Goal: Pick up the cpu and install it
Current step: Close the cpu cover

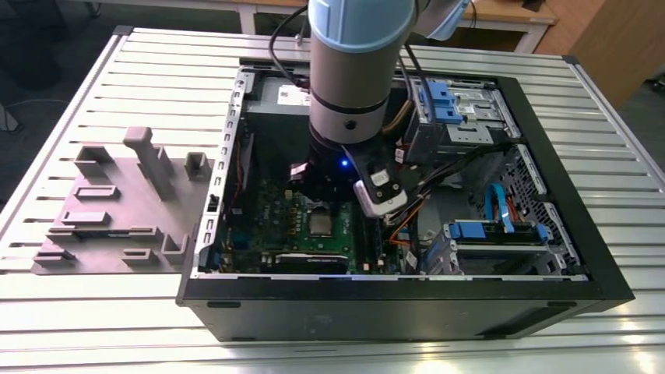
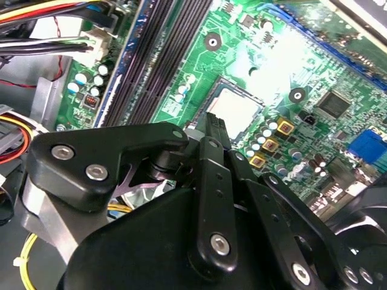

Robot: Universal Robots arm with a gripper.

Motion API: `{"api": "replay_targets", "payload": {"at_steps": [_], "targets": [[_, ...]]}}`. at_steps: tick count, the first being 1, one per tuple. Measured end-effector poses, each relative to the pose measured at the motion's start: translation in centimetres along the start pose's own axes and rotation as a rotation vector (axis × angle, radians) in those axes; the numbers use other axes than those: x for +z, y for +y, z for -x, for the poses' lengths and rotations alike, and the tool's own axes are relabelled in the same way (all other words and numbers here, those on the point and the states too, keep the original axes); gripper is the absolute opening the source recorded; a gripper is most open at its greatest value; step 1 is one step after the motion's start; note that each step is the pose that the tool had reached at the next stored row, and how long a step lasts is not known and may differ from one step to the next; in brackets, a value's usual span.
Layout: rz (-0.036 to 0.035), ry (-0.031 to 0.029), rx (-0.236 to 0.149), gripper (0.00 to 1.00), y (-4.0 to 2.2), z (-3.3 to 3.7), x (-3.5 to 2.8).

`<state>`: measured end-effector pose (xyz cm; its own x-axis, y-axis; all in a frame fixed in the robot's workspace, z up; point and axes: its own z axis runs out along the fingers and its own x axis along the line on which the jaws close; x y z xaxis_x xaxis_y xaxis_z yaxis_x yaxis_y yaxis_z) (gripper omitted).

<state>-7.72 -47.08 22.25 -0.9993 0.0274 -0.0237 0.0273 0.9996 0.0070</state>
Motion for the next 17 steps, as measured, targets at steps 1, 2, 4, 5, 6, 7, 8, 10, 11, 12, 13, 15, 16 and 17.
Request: {"api": "replay_targets", "payload": {"at_steps": [1,2,4,5,6,7,8,10,11,12,13,15,16,17], "targets": [[0.0001,0.0000,-0.002,0.10,0.04,0.08,0.02],[0.0004,-0.0001,-0.006,0.10,0.07,0.15,0.05],[0.0007,0.0001,-0.018,0.10,0.08,0.18,0.07],[0.0014,0.0004,-0.030,0.10,0.08,0.18,0.07],[0.0031,0.0005,-0.043,0.10,0.08,0.19,0.07],[0.0052,0.0005,-0.055,0.10,0.09,0.19,0.09],[0.0074,0.0006,-0.067,0.10,0.09,0.19,0.10],[0.0136,0.0006,-0.090,0.10,0.09,0.19,0.11],[0.0194,0.0004,-0.099,0.10,0.08,0.20,0.11],[0.0206,0.0003,-0.100,0.10,0.09,0.20,0.12],[0.0207,0.0003,-0.100,0.10,0.09,0.20,0.12],[0.0206,0.0004,-0.100,0.10,0.09,0.20,0.11],[0.0207,0.0003,-0.100,0.10,0.10,0.20,0.12],[0.0206,0.0004,-0.100,0.10,0.16,0.20,0.11]]}}
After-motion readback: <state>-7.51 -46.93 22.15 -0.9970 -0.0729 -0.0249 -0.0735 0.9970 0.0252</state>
